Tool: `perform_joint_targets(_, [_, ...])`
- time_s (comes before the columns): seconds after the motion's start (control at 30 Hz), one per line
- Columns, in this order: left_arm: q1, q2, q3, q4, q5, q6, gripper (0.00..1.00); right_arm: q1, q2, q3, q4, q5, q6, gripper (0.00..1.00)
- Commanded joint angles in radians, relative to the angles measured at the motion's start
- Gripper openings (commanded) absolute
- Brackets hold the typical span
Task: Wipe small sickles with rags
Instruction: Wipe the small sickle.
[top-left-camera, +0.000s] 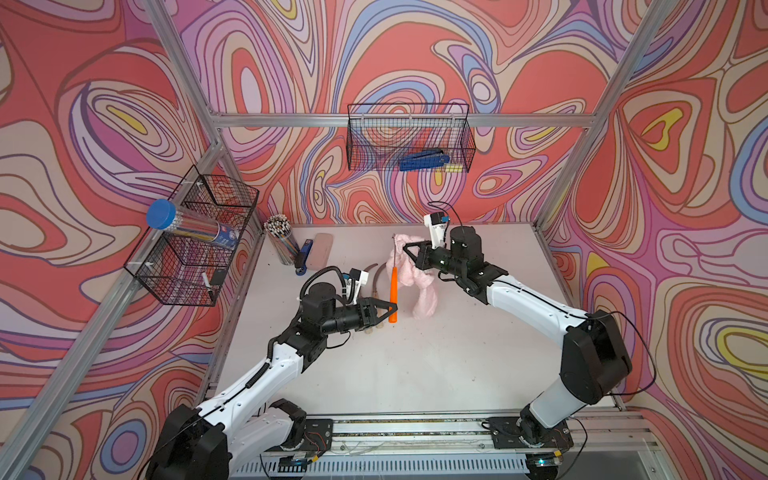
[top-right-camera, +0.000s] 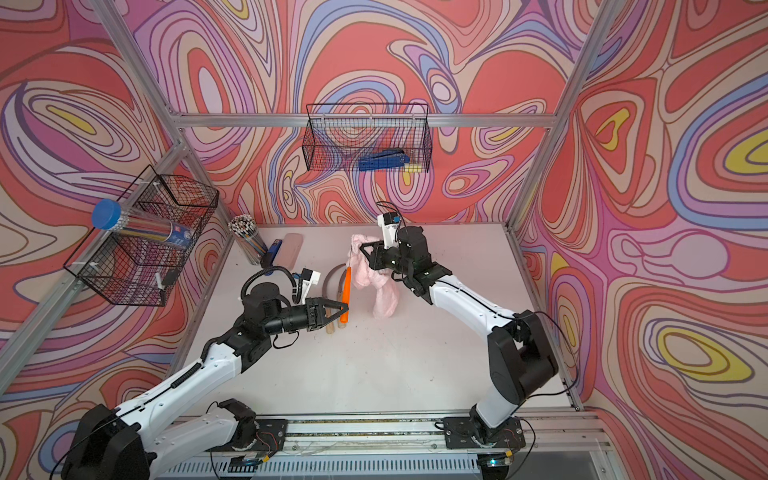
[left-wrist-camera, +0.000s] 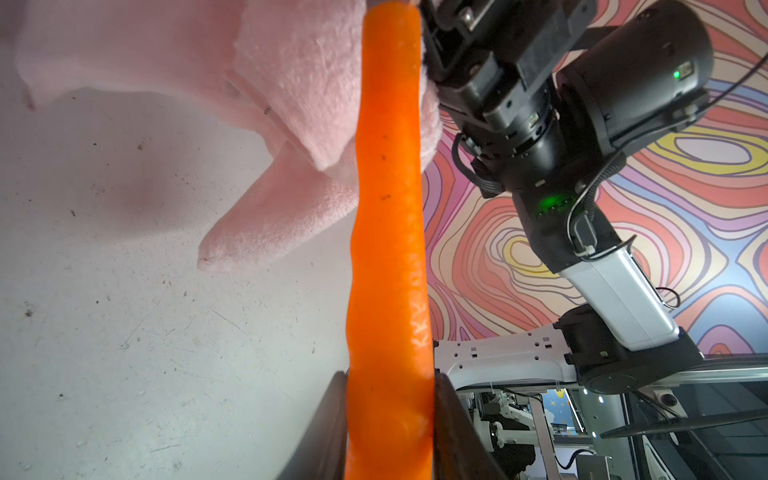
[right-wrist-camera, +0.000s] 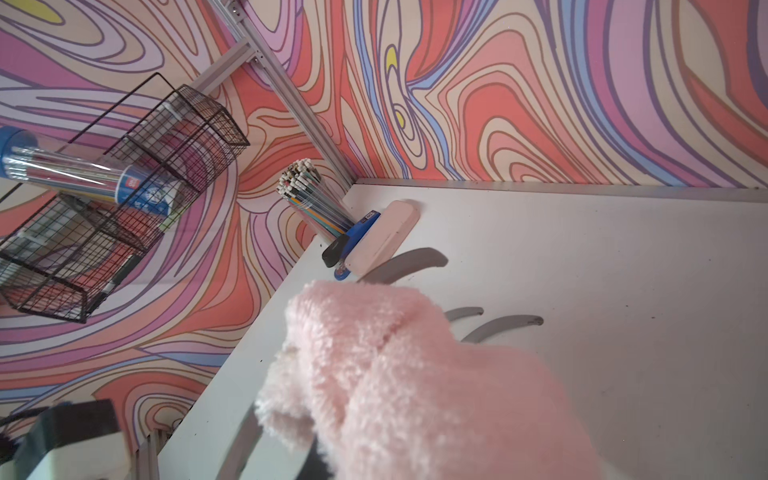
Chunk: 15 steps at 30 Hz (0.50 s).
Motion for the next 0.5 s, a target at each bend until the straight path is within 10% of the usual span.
perform_joint_targets(0.0, [-0.014,-0.029,-0.003,0.027,0.034,0.032,0.00,-0.036,0.071,0.054,-0.015,-0.016,0.008,0.00])
perform_joint_targets(0.47, [-0.015,-0.074,0.009,-0.007,0.045,0.034,0.00,-0.070,0.264,0.136,-0.006,-0.064,0.033,0.00])
